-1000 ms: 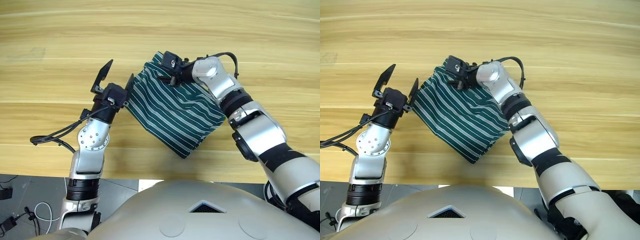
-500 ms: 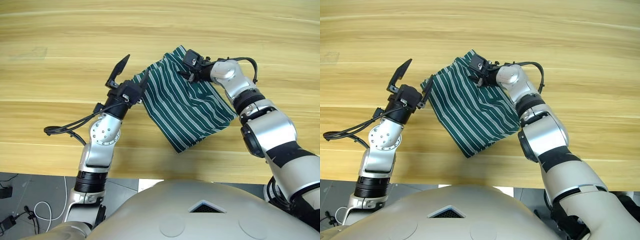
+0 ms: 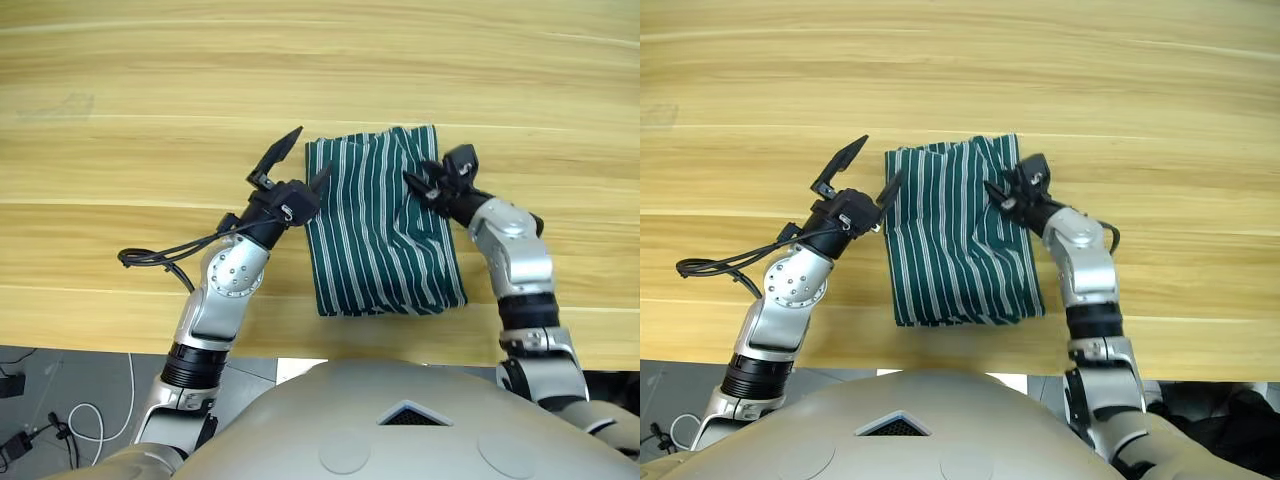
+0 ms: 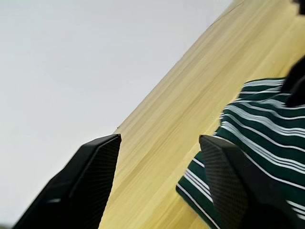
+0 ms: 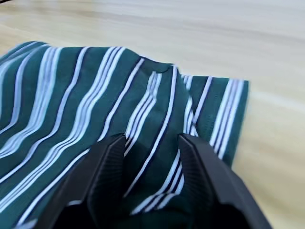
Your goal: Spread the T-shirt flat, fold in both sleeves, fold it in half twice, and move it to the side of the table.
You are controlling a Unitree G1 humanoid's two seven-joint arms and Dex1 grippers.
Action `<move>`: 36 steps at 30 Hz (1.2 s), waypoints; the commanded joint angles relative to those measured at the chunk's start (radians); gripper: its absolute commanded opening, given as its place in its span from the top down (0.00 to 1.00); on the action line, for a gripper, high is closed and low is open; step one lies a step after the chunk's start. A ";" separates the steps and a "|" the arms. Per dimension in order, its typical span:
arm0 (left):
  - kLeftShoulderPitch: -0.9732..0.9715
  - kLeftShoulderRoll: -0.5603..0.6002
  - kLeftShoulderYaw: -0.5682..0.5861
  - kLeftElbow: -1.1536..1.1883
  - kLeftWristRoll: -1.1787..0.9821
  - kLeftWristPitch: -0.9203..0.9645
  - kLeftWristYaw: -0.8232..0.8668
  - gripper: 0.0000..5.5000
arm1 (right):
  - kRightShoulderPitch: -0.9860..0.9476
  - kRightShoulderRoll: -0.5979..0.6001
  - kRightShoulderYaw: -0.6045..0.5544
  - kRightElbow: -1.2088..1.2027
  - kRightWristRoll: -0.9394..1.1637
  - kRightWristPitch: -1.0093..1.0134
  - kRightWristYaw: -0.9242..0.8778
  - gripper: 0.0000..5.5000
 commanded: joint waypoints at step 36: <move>0.520 0.704 0.407 0.057 0.059 -0.657 -0.347 0.45 | 0.312 -0.597 -0.036 0.066 -0.256 -1.394 0.235 0.63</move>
